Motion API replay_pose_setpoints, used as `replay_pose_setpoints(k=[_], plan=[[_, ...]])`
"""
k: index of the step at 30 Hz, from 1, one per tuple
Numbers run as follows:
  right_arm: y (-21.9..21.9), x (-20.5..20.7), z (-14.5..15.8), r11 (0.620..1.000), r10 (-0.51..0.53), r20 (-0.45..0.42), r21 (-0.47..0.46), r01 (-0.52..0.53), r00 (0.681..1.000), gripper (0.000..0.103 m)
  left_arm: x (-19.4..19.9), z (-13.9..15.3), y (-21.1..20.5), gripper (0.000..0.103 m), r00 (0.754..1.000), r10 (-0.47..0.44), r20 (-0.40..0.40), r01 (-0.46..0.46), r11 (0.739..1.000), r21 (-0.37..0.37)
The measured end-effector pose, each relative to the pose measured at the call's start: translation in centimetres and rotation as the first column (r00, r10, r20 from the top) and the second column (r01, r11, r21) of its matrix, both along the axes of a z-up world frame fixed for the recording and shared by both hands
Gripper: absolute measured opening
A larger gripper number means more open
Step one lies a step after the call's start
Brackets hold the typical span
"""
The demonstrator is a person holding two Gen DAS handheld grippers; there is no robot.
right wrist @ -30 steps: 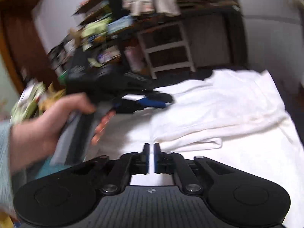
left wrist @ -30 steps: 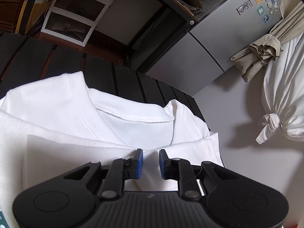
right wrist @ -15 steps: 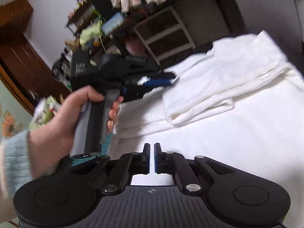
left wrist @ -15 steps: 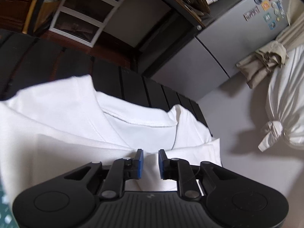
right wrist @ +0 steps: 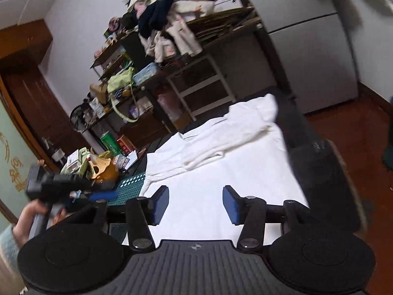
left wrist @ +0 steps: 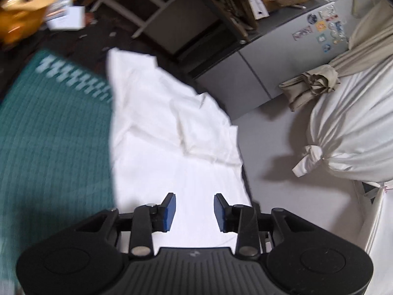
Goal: Fold clothes
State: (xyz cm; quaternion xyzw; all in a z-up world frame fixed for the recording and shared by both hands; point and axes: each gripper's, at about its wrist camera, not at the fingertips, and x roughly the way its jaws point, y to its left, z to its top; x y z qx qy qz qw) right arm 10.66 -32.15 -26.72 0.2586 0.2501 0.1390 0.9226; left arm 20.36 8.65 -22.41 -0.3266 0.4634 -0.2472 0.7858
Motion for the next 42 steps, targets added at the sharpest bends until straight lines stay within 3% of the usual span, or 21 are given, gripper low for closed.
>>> replay_pose_setpoints(k=[7, 11, 14, 18, 19, 21, 25, 29, 36, 39, 40, 42], plan=[[-0.4, -5.4, 0.2, 0.998, -0.035, 0.006, 0.044, 0.035, 0.999, 0.061, -4.9, -0.7, 0.3, 0.040, 0.997, -0.040, -0.070, 0.047, 0.994, 0.096], [-1.1, -7.4, 0.4, 0.996, -0.071, 0.002, 0.057, 0.071, 0.997, 0.062, -5.4, -2.4, -1.0, 0.041, 0.983, -0.077, -0.165, 0.104, 0.981, 0.165], [-2.1, -8.1, 0.3, 0.993, -0.105, -0.004, 0.051, 0.105, 0.994, 0.062, -5.6, -3.9, -2.2, 0.041, 0.962, -0.118, -0.247, 0.163, 0.971, 0.173], [-4.0, -8.4, -1.0, 0.980, -0.176, -0.036, 0.089, 0.178, 0.984, 0.063, -5.9, -4.4, -2.5, 0.041, 0.966, -0.093, -0.242, 0.138, 0.975, 0.176], [-5.0, -8.4, -1.7, 0.971, -0.212, -0.070, 0.101, 0.218, 0.975, 0.063, -5.9, -4.5, -2.5, 0.038, 0.967, -0.084, -0.241, 0.129, 0.976, 0.173], [-6.1, -8.5, -2.6, 0.960, -0.236, -0.101, 0.132, 0.248, 0.966, 0.063, -5.8, -4.7, -2.1, 0.005, 0.966, -0.064, -0.252, 0.108, 0.981, 0.164], [-9.1, -8.5, -5.8, 0.913, -0.263, -0.169, 0.275, 0.301, 0.950, 0.063, -5.7, -4.8, -0.6, 0.003, 0.957, -0.021, -0.288, 0.054, 0.993, 0.106], [-11.1, -7.0, -8.8, 0.891, -0.213, -0.234, 0.351, 0.287, 0.949, 0.063, -6.0, -3.3, 2.5, 0.003, 0.964, 0.038, -0.263, -0.011, 0.994, 0.104], [-11.1, -3.1, -11.7, 0.944, -0.097, -0.300, 0.273, 0.183, 0.949, 0.063, -6.2, -2.6, 4.6, 0.003, 0.962, 0.072, -0.265, -0.047, 0.994, 0.100], [-11.1, -2.2, -12.9, 0.918, -0.031, -0.280, 0.372, 0.138, 0.960, 0.063, -5.8, -2.9, 4.5, 0.003, 0.958, 0.075, -0.276, -0.053, 0.995, 0.084], [-10.9, -1.8, -13.1, 0.909, -0.007, -0.266, 0.400, 0.117, 0.964, 0.061, -5.6, -3.0, 4.7, 0.003, 0.957, 0.077, -0.280, -0.057, 0.995, 0.079], [-10.2, -1.3, -13.3, 0.896, 0.024, -0.230, 0.436, 0.081, 0.973, 0.047, -5.3, -3.0, 4.7, 0.003, 0.955, 0.084, -0.285, -0.066, 0.995, 0.072]])
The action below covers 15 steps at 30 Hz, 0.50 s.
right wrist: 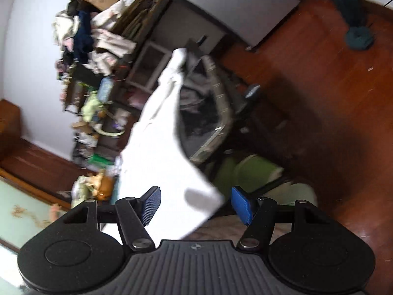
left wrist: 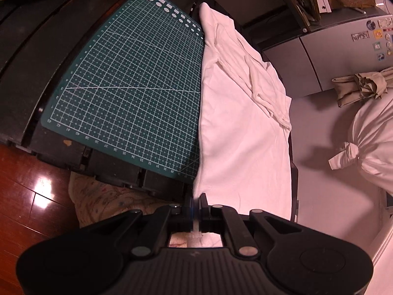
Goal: Fold clothes
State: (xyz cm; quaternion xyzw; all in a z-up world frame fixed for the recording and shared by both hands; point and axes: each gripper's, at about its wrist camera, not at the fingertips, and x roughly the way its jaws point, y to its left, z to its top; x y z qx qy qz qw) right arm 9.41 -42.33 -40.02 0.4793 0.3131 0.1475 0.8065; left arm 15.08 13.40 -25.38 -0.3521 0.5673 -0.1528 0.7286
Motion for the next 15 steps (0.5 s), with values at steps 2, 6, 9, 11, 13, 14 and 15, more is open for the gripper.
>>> replay_pose_setpoints(k=[2, 6, 9, 11, 13, 14, 15], plan=[[0.7, 0.2, 0.3, 0.999, 0.027, 0.023, 0.020, -0.027, 0.999, 0.006, 0.2, 0.2, 0.4, 0.003, 1.000, 0.007, 0.003, -0.007, 1.000, -0.011], [1.6, -1.0, 3.1, 1.000, 0.013, 0.040, -0.013, -0.013, 0.999, 0.005, 0.1, 1.4, 1.2, 0.003, 1.000, 0.001, 0.026, 0.000, 0.999, -0.036], [2.2, -3.4, 6.5, 0.999, -0.033, 0.084, 0.013, 0.032, 0.996, 0.004, -0.5, 2.9, 2.3, 0.003, 0.999, 0.001, 0.053, 0.002, 0.998, -0.058], [2.6, -5.3, 8.9, 0.998, -0.058, 0.112, 0.024, 0.056, 0.992, 0.004, -1.4, 4.0, 3.1, 0.003, 0.997, -0.005, 0.076, 0.010, 0.998, -0.058], [3.0, -6.6, 10.1, 0.997, -0.065, 0.110, 0.040, 0.061, 0.992, 0.004, -2.4, 4.5, 3.8, 0.003, 0.996, -0.016, 0.086, 0.022, 0.998, -0.066], [3.3, -7.5, 10.5, 0.997, -0.068, 0.093, 0.050, 0.064, 0.993, 0.004, -3.0, 4.6, 4.2, 0.003, 0.996, -0.021, 0.087, 0.027, 0.997, -0.072], [3.5, -8.2, 10.4, 0.997, -0.071, 0.078, 0.042, 0.068, 0.994, 0.004, -3.6, 4.7, 4.5, 0.003, 0.996, -0.025, 0.088, 0.032, 0.996, -0.078]])
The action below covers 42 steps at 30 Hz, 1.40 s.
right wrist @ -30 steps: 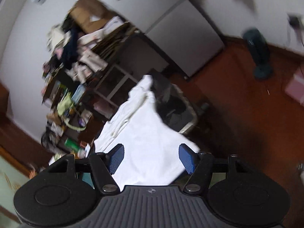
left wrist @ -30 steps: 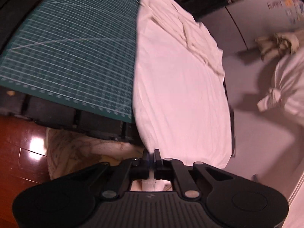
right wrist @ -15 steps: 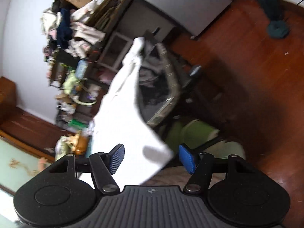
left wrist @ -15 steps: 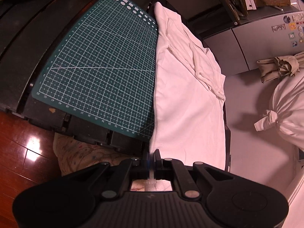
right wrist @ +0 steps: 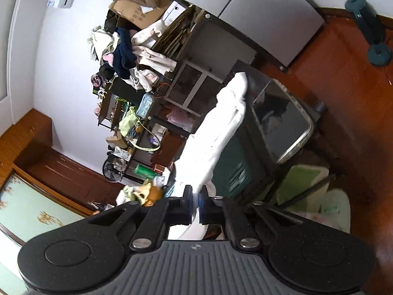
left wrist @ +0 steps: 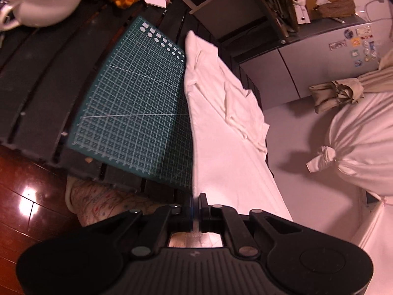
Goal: Fold clothes
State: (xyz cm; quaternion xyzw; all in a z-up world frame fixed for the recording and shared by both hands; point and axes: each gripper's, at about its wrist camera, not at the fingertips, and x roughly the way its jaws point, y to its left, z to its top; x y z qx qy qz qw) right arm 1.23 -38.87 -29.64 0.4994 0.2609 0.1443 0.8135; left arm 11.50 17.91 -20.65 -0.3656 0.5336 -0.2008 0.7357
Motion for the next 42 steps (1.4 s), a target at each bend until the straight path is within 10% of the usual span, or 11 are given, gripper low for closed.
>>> replay_pose_setpoints(k=[7, 12, 13, 16, 19, 26, 34, 38, 42], plan=[[0.7, -5.0, -2.6, 0.998, -0.037, -0.185, -0.058, 0.027, 0.982, 0.011, -4.6, -3.8, 2.7, 0.001, 0.995, 0.049, -0.091, -0.043, 0.997, 0.064], [1.2, -5.4, 1.0, 0.871, -0.141, -0.179, -0.490, 0.036, 0.974, 0.036, -4.0, 0.2, 1.9, 0.003, 0.991, 0.058, 0.120, -0.091, 0.952, 0.293], [2.1, -4.5, 2.7, 0.779, -0.150, -0.119, -0.626, 0.043, 0.982, 0.036, -3.1, 1.1, 0.6, 0.008, 0.984, 0.033, 0.178, -0.089, 0.944, 0.317], [7.4, 2.7, 6.8, 0.338, 0.063, 0.064, -0.940, 0.039, 0.996, 0.036, -0.1, 3.4, -4.0, 0.046, 0.937, -0.047, 0.345, -0.076, 0.940, 0.332], [10.6, 9.5, 6.0, 0.142, 0.157, 0.044, -0.990, 0.022, 0.987, 0.032, 6.7, 3.2, -12.7, 0.046, 0.860, -0.136, 0.492, 0.032, 0.977, 0.213], [13.7, 22.5, -0.7, 0.025, 0.186, -0.086, -0.995, -0.093, 0.979, 0.014, 19.1, -2.4, -24.8, 0.040, 0.892, -0.140, 0.431, 0.103, 0.989, 0.108], [15.5, 24.9, -3.4, -0.121, 0.258, -0.162, -0.984, -0.135, 0.953, 0.012, 23.2, -6.3, -28.0, 0.039, 0.910, -0.171, 0.377, 0.137, 0.984, 0.116], [14.6, 24.8, -3.4, -0.151, 0.206, -0.155, -0.981, -0.125, 0.966, 0.006, 23.0, -7.8, -28.2, 0.000, 0.904, -0.198, 0.379, 0.123, 0.969, 0.214], [14.5, 23.7, -3.3, -0.205, 0.202, -0.138, -0.974, -0.095, 0.970, 0.006, 22.9, -8.5, -27.4, 0.000, 0.907, -0.183, 0.379, 0.108, 0.971, 0.211]])
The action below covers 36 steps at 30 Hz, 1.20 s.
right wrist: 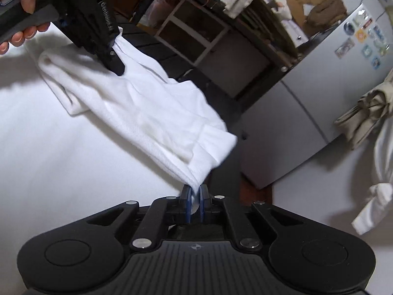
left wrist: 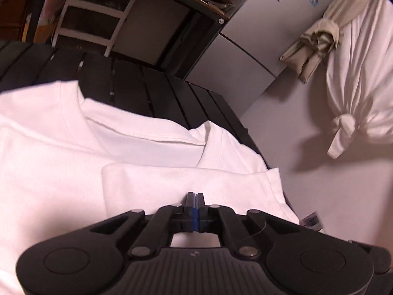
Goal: Fold clothes
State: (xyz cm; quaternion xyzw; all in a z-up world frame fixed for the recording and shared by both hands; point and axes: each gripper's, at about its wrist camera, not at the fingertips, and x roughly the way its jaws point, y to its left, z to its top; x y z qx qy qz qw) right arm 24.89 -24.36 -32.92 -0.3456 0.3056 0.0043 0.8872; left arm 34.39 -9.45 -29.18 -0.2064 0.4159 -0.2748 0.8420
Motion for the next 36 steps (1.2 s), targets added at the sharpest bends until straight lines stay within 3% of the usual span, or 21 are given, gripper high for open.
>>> replay_pose_setpoints(k=[5, 9, 12, 15, 16, 18, 19, 20, 22, 23, 25, 27, 29, 30, 31, 32, 33, 35, 36], plan=[[0.4, -1.3, -0.5, 0.996, 0.031, 0.009, -0.085, -0.030, 0.999, 0.006, 0.0, 0.2, 0.0, 0.000, 1.000, -0.001, 0.012, 0.001, 1.000, 0.009], [-0.2, -2.0, -0.4, 0.990, -0.005, 0.020, -0.144, 0.007, 1.000, 0.006, 0.2, 0.3, 0.3, 0.000, 1.000, 0.004, -0.001, -0.004, 1.000, -0.004], [-1.7, -2.4, 0.8, 0.999, -0.029, 0.041, -0.044, 0.030, 0.999, 0.006, 0.3, 0.2, 0.2, 0.000, 1.000, 0.004, -0.002, -0.004, 1.000, -0.007], [-3.7, -1.7, 3.0, 0.981, -0.009, 0.085, 0.194, -0.008, 0.996, 0.007, 0.3, 0.2, 0.2, 0.000, 1.000, 0.002, 0.001, -0.002, 1.000, -0.008], [-5.3, 0.0, 3.6, 0.948, -0.025, 0.061, 0.317, 0.005, 0.998, 0.007, 0.3, 0.2, 0.2, 0.000, 1.000, 0.001, 0.002, -0.001, 1.000, -0.007], [-8.4, 3.3, 4.7, 0.838, -0.048, 0.008, 0.545, 0.036, 0.999, 0.011, 0.3, 0.2, 0.2, 0.000, 1.000, -0.002, 0.005, 0.002, 1.000, -0.005], [-10.0, 5.0, 5.3, 0.760, -0.056, -0.023, 0.647, 0.057, 0.998, 0.017, 0.3, 0.2, 0.2, 0.000, 1.000, -0.003, 0.006, 0.003, 1.000, -0.004], [-12.3, 7.8, 5.4, 0.648, -0.070, -0.101, 0.752, 0.123, 0.992, 0.028, 0.3, 0.2, 0.2, 0.000, 1.000, -0.005, 0.009, 0.005, 1.000, -0.003], [-14.9, 11.9, 4.9, 0.548, -0.103, -0.202, 0.806, 0.225, 0.974, 0.043, 0.3, 0.2, 0.2, 0.000, 1.000, -0.008, 0.010, 0.008, 1.000, -0.005], [-16.2, 14.0, 4.7, 0.496, -0.114, -0.252, 0.824, 0.275, 0.961, 0.043, 0.3, 0.2, 0.2, 0.000, 1.000, -0.007, 0.009, 0.007, 1.000, -0.009], [-17.0, 15.8, 4.1, 0.488, -0.130, -0.313, 0.806, 0.336, 0.941, 0.042, 0.3, 0.1, 0.3, 0.000, 1.000, -0.007, 0.010, 0.007, 1.000, -0.014], [-17.7, 18.3, 3.0, 0.435, -0.079, -0.403, 0.809, 0.395, 0.912, 0.042, 0.3, 0.0, 0.3, 0.000, 1.000, -0.007, 0.012, 0.007, 1.000, -0.017], [-17.8, 19.1, 2.5, 0.400, -0.092, -0.442, 0.804, 0.439, 0.892, 0.040, 0.2, 0.0, 0.3, 0.000, 1.000, -0.007, 0.015, 0.007, 1.000, -0.018], [-17.8, 19.4, 2.3, 0.395, -0.101, -0.452, 0.799, 0.452, 0.886, 0.039, 0.2, 0.0, 0.3, 0.000, 1.000, -0.007, 0.015, 0.007, 1.000, -0.019], [-17.6, 19.9, 2.4, 0.415, -0.105, -0.454, 0.789, 0.454, 0.885, 0.032, 0.2, 0.0, 0.3, 0.000, 1.000, -0.007, 0.015, 0.007, 1.000, -0.020], [-17.3, 20.4, 2.5, 0.435, -0.108, -0.456, 0.777, 0.455, 0.883, 0.005, 0.2, 0.0, 0.3, 0.000, 1.000, -0.007, 0.015, 0.008, 1.000, -0.020], [-16.9, 20.7, 2.5, 0.474, -0.106, -0.460, 0.756, 0.451, 0.882, 0.003, 0.2, 0.0, 0.3, 0.000, 1.000, -0.008, 0.016, 0.008, 1.000, -0.020], [-15.7, 21.5, 2.8, 0.611, -0.136, -0.447, 0.665, 0.430, 0.884, 0.002, 0.2, -0.1, 0.3, 0.000, 1.000, -0.011, 0.016, 0.011, 1.000, -0.020], [-15.4, 21.6, 3.0, 0.650, -0.152, -0.436, 0.632, 0.423, 0.887, 0.000, 0.2, -0.1, 0.3, 0.000, 1.000, -0.012, 0.016, 0.012, 1.000, -0.019]])
